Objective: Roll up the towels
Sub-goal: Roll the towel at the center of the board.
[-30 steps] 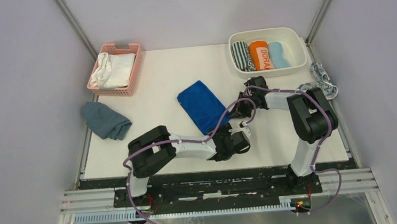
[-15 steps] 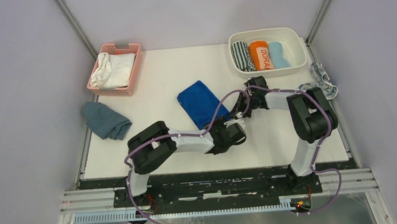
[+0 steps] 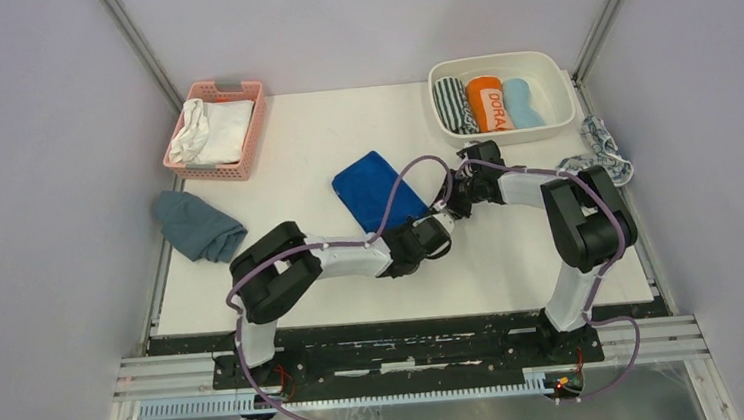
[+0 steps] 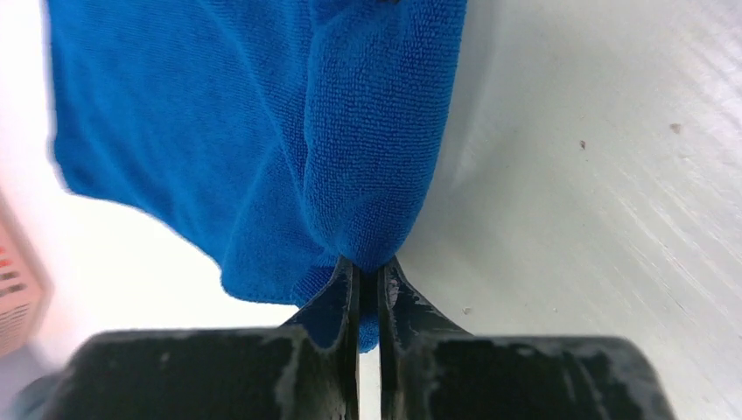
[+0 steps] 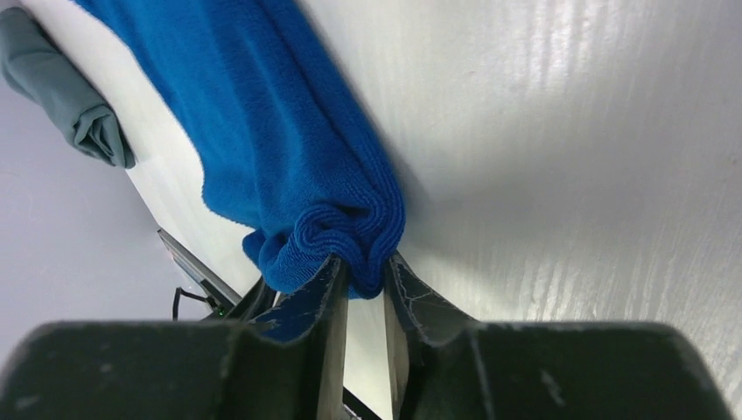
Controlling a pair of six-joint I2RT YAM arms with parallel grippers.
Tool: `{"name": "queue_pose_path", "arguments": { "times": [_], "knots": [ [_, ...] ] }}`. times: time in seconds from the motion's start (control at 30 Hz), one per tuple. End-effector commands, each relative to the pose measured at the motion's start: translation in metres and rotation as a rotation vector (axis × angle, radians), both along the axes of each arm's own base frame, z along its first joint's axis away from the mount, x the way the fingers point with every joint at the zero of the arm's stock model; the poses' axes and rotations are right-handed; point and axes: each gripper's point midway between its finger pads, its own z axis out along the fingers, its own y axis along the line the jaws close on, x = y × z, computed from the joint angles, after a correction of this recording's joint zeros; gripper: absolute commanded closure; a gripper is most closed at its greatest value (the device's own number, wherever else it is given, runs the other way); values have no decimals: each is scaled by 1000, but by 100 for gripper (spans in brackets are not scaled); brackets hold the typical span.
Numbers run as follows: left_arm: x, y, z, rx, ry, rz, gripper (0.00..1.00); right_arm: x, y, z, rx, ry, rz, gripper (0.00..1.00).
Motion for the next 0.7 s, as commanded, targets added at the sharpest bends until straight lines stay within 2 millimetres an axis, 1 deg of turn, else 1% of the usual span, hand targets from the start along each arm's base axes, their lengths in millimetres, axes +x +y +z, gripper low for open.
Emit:
{"name": "queue_pose_path", "arguments": {
  "times": [0.0,0.03,0.13,0.2,0.3,0.4,0.43,0.5,0.67],
  "knots": [
    [-43,-14,-24,-273,402,-6,95,18,-4,39,23,-174,-6,69],
    [-45,-19,-18,-336,444,0,96,18,-5,42,23,-190,-10,66],
    [-46,-24,-5,-476,558,20,97,16,-9,46,29,-226,-25,59],
    [-49,-28,0,-552,645,22,96,16,-9,46,37,-243,-28,54],
    [-51,-34,6,-663,771,34,96,16,-6,47,65,-258,-26,51],
    [-43,-32,9,-773,866,106,97,16,-1,50,106,-279,-25,47],
    [-37,-29,12,-822,891,140,97,15,-1,52,113,-286,-26,47],
    [-32,-27,16,-911,947,180,97,15,-2,52,110,-293,-33,45],
    [-30,-21,16,-1032,1052,256,97,17,-3,49,103,-290,-52,43]
  ]
}}
